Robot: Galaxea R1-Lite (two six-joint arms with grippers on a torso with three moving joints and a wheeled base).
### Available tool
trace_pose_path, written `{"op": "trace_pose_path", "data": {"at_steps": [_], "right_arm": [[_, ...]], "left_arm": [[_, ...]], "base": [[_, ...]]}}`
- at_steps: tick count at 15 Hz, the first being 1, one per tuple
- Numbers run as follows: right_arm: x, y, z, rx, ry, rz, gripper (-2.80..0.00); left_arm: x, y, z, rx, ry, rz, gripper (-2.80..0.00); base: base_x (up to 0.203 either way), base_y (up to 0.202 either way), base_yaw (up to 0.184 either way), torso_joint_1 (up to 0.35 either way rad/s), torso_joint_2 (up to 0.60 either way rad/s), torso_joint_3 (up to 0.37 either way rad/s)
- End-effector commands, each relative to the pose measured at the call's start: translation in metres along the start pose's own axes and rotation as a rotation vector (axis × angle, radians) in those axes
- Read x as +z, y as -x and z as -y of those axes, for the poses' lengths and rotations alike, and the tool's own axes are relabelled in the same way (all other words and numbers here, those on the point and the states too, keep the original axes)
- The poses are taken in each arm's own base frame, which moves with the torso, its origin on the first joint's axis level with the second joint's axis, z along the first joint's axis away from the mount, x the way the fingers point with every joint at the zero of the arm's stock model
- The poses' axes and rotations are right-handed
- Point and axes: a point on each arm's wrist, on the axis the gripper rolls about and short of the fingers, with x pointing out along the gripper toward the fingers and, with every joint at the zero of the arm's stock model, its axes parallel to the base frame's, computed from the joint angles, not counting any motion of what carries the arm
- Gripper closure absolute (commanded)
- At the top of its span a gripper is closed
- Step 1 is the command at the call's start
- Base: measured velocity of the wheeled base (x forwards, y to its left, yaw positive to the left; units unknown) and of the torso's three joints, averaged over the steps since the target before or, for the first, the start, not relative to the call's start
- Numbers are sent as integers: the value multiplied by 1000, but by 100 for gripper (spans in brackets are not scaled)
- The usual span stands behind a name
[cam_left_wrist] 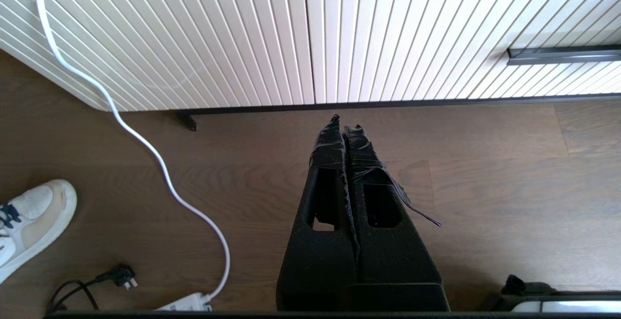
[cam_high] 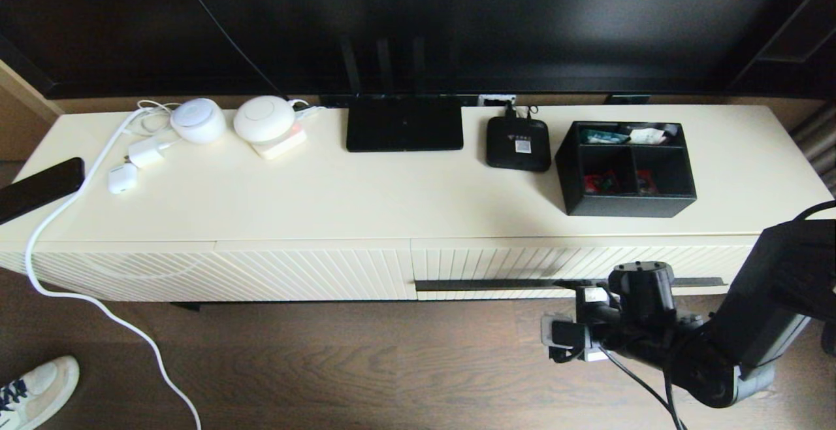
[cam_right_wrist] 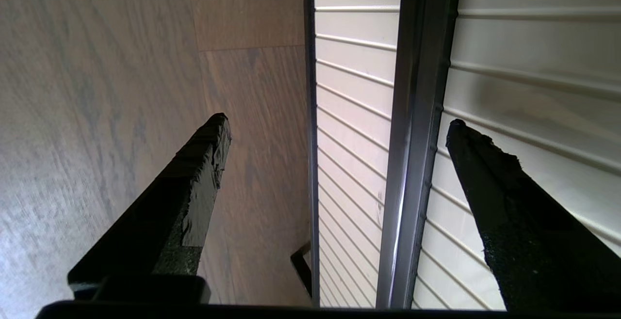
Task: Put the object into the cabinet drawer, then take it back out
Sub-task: Open the drawer
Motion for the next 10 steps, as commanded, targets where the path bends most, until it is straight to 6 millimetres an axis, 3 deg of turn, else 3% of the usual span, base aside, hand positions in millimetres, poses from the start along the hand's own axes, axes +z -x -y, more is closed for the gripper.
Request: {"op": "trace_pose_path", "data": {"at_steps": [1,6,10], "right_arm": [[-2,-9,-1,0,5,3,-280],[-6,-15,3,-15,0,-3,-280],[-9,-14,-8,25,-5,-13,-280]], "left_arm": [[0,0,0,0,0,0,0],[0,0,0,0,0,0,0],[0,0,0,0,0,0,0]], "base": [[0,0,0,0,0,0],[0,0,0,0,0,0],[0,0,0,0,0,0]]}}
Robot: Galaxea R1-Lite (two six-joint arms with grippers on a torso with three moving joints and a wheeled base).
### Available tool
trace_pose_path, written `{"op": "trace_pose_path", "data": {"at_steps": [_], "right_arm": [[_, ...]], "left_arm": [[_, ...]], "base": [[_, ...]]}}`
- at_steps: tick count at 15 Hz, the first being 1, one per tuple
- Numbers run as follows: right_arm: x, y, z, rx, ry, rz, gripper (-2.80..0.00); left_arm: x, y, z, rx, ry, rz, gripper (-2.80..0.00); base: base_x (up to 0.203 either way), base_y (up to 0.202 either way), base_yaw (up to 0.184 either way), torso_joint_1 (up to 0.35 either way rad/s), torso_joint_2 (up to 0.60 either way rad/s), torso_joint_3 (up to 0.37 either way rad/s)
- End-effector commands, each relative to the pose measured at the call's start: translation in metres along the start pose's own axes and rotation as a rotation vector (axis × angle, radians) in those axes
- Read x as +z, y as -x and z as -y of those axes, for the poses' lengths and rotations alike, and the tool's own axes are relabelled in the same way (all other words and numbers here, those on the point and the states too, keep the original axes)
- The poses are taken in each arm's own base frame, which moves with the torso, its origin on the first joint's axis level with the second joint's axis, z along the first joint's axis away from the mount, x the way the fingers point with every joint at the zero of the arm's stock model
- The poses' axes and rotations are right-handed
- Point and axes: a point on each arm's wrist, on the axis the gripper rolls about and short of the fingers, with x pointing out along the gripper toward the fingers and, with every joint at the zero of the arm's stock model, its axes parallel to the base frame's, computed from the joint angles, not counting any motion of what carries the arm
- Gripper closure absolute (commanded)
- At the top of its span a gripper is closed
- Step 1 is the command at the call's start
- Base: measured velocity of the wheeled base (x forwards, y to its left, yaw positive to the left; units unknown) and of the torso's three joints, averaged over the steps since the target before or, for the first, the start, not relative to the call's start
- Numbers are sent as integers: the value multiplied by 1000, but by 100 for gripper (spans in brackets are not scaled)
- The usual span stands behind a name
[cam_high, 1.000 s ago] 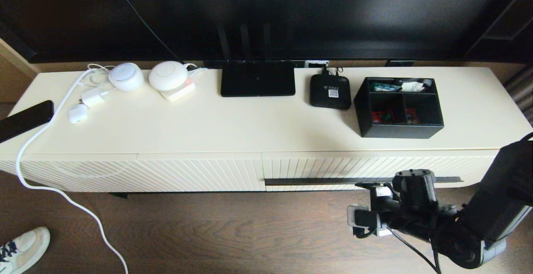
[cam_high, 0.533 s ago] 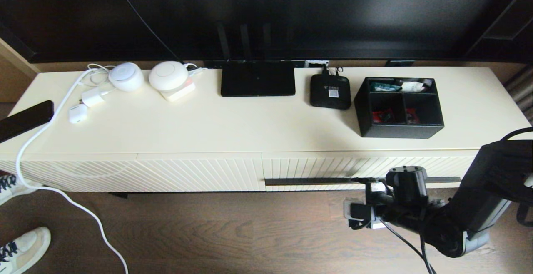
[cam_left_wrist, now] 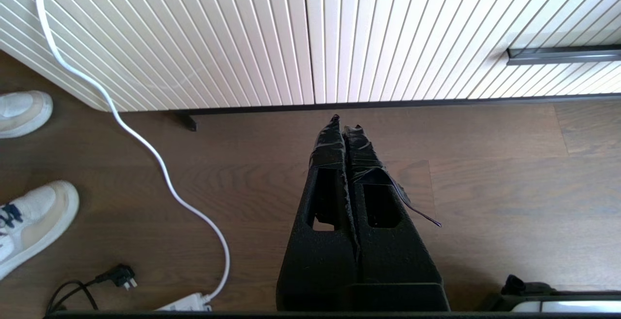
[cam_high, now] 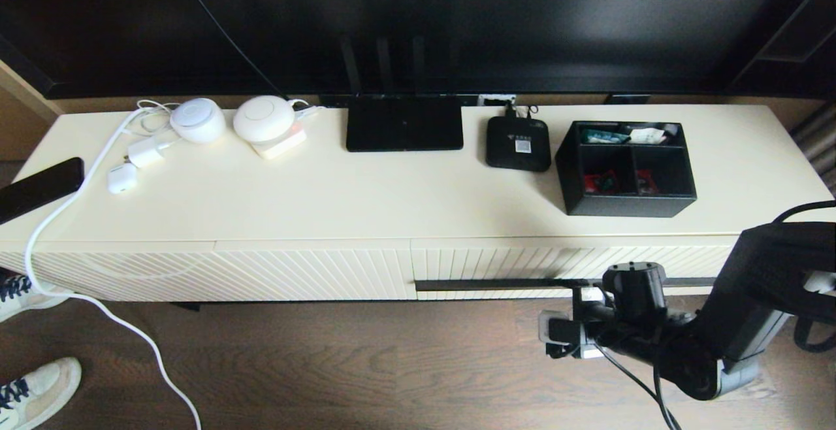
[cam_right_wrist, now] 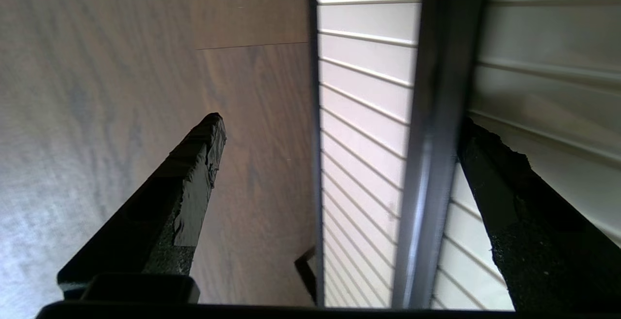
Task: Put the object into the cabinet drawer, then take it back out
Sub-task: Open the drawer
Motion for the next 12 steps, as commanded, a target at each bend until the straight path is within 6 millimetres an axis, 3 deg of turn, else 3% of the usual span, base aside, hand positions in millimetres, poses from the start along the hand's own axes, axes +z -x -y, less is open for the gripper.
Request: {"op": "trace_pose_path", "data": {"at_steps": [1,4,12], "right_arm": [[-1,2,-7,25,6,-4,-280],[-3,5,-18,66,3,-14,-280],[-5,47,-59,231,-3,-37,-280]], "left_arm": [[0,0,0,0,-1,0,0],[0,0,0,0,-1,-1,0],[0,0,0,0,-1,-1,0]], "base": [[0,0,0,0,0,0],[0,0,0,0,0,0],[0,0,0,0,0,0]]}}
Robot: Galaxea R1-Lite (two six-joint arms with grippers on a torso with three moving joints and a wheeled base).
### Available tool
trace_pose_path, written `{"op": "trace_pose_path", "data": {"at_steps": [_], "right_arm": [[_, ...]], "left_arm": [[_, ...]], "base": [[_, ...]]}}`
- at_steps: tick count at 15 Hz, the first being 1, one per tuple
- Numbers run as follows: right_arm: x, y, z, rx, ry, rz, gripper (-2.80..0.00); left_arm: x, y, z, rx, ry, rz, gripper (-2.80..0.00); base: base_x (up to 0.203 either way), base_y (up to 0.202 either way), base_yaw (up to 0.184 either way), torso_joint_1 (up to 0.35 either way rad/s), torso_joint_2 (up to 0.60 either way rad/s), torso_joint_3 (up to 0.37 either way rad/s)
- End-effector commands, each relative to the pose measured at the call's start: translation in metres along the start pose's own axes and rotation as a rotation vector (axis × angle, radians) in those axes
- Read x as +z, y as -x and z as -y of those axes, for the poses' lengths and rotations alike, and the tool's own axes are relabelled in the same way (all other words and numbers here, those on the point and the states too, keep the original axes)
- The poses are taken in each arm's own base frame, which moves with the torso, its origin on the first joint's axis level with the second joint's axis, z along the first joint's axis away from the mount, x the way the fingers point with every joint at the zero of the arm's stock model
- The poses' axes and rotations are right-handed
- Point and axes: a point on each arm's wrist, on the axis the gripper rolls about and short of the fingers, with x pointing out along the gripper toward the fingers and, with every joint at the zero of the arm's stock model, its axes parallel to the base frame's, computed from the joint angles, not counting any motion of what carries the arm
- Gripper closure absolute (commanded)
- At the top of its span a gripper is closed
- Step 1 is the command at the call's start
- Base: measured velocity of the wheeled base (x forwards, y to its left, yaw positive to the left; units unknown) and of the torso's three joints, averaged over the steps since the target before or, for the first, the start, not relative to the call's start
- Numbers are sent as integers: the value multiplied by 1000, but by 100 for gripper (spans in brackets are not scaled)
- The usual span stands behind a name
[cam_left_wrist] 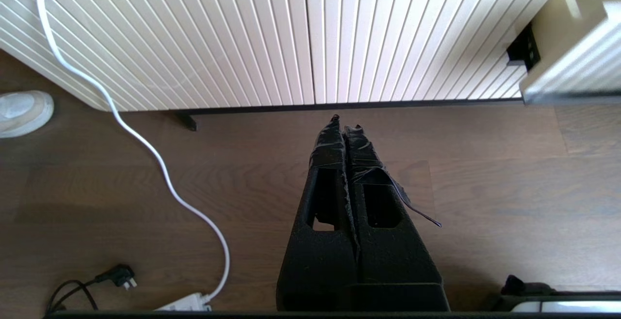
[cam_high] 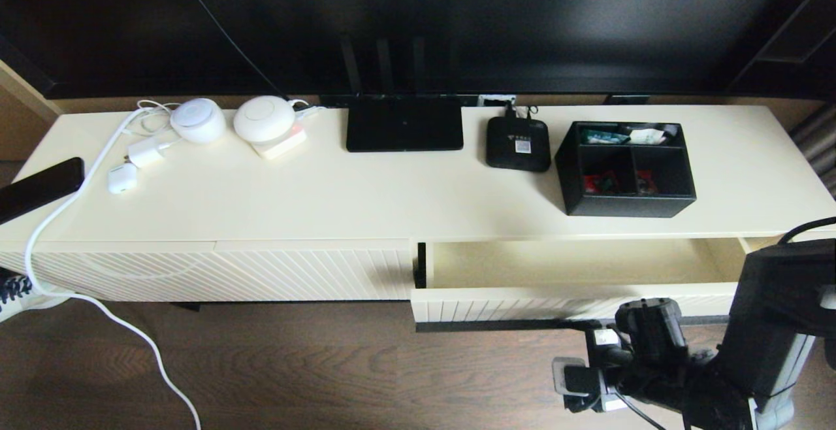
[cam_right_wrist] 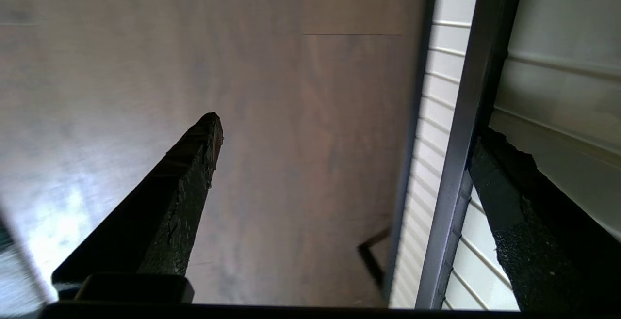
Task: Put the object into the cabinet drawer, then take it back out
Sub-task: Open the drawer
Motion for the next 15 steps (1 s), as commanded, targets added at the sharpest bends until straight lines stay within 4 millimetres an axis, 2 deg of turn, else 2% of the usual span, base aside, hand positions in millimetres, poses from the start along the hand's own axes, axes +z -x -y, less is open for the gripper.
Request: {"op": "trace_pose_path", "data": {"at_steps": [1,4,10,15], "right_arm": [[0,15,-10,22,9,0,-280],[4,37,-17,24,20,21,-280],[13,83,-8,-88,39,59,-280],[19,139,5,-218,42,92,-280]], "left_arm": [[0,0,0,0,0,1,0],[0,0,0,0,0,0,0],[0,0,0,0,0,1,0],[0,0,0,0,0,1,0]], "base": [[0,0,0,0,0,0],[0,0,0,0,0,0],[0,0,0,0,0,0],[0,0,0,0,0,0]]}}
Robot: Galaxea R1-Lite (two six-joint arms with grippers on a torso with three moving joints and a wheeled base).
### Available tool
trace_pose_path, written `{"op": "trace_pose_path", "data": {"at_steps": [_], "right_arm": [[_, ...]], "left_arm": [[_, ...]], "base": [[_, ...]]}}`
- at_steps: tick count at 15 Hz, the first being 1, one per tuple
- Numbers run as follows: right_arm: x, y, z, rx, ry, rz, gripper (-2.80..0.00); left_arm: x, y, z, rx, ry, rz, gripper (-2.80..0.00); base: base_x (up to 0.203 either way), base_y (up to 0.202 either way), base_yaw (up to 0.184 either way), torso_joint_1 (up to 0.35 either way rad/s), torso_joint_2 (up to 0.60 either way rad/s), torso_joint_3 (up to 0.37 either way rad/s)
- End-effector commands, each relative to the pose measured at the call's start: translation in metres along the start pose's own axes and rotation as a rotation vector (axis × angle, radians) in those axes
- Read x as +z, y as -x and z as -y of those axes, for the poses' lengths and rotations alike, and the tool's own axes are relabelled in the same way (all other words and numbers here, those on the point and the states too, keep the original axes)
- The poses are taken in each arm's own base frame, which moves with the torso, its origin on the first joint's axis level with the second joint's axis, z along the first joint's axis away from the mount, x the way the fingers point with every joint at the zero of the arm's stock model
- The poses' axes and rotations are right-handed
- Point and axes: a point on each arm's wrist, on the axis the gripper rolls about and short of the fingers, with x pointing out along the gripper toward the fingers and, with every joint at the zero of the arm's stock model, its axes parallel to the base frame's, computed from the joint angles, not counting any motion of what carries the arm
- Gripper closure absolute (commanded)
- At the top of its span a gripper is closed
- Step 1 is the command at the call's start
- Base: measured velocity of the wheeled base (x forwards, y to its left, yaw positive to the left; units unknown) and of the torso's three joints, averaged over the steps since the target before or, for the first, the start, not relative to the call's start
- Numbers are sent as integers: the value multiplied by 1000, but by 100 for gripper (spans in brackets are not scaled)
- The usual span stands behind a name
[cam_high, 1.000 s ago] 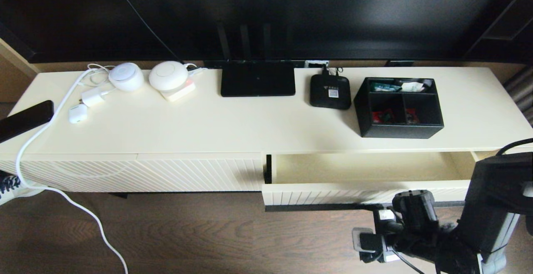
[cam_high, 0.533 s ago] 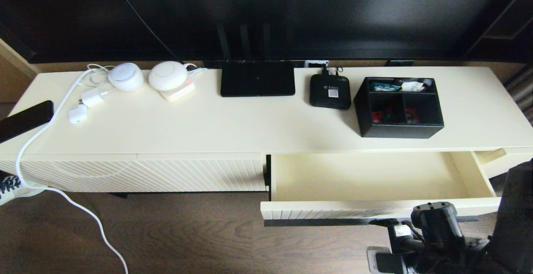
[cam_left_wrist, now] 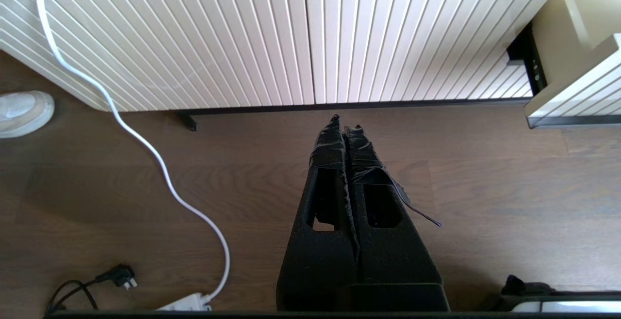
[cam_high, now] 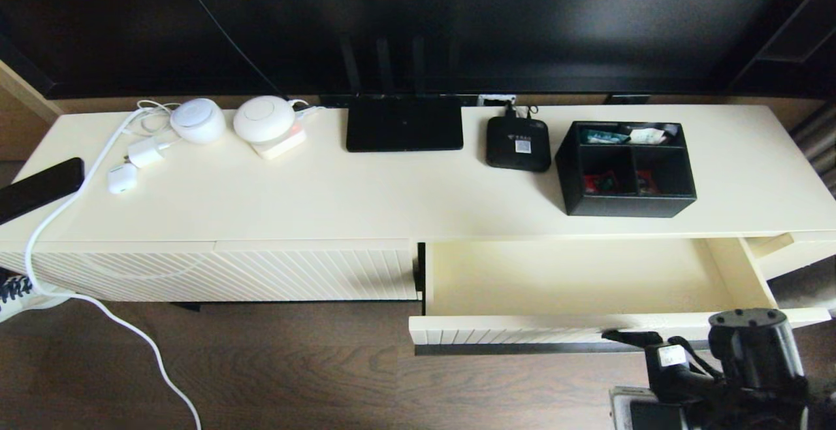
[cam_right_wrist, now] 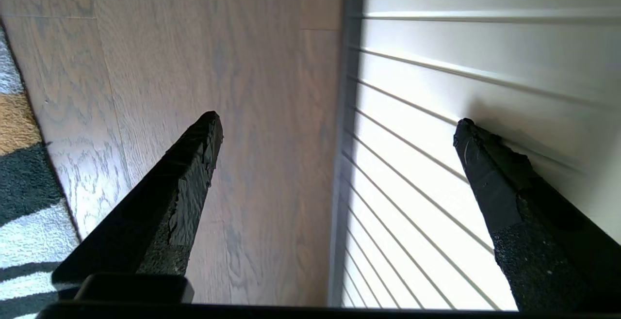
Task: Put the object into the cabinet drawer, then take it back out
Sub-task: Open the drawer
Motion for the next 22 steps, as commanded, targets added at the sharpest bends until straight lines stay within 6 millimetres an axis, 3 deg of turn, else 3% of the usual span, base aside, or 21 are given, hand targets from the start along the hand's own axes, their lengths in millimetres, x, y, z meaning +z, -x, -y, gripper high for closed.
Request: {"op": "trace_pose_path", "data": {"at_steps": [1,5,6,7,9,11,13,18,22], "right_arm": [[7,40,15,-132,16,31,-280],[11,103,9,-56,-105,11,-280],[13,119,10,-26,-171,1,-174],[16,134,15,-18,-251,-4,0],[20,148,28,-8,-484,-10,0],[23,144,44,11,-730,-24,0],[25,127,61,45,-950,-58,0],[29,78,97,24,-1243,-202,0],[36,45,121,22,-1365,-220,0]], "left_arm": [[0,0,0,0,-1,-1,0],[0,0,0,0,-1,-1,0],[0,0,0,0,-1,-1,0],[0,0,0,0,-1,0,0],[0,0,0,0,-1,-1,0],[0,0,0,0,-1,-1,0],[0,0,0,0,-1,1,0],[0,0,0,0,-1,-1,0],[0,0,0,0,-1,-1,0]], "base": [[0,0,0,0,0,0],[0,0,0,0,0,0],[0,0,0,0,0,0],[0,0,0,0,0,0],[0,0,0,0,0,0],[0,0,0,0,0,0],[0,0,0,0,0,0],[0,0,0,0,0,0],[0,0,0,0,0,0]]}}
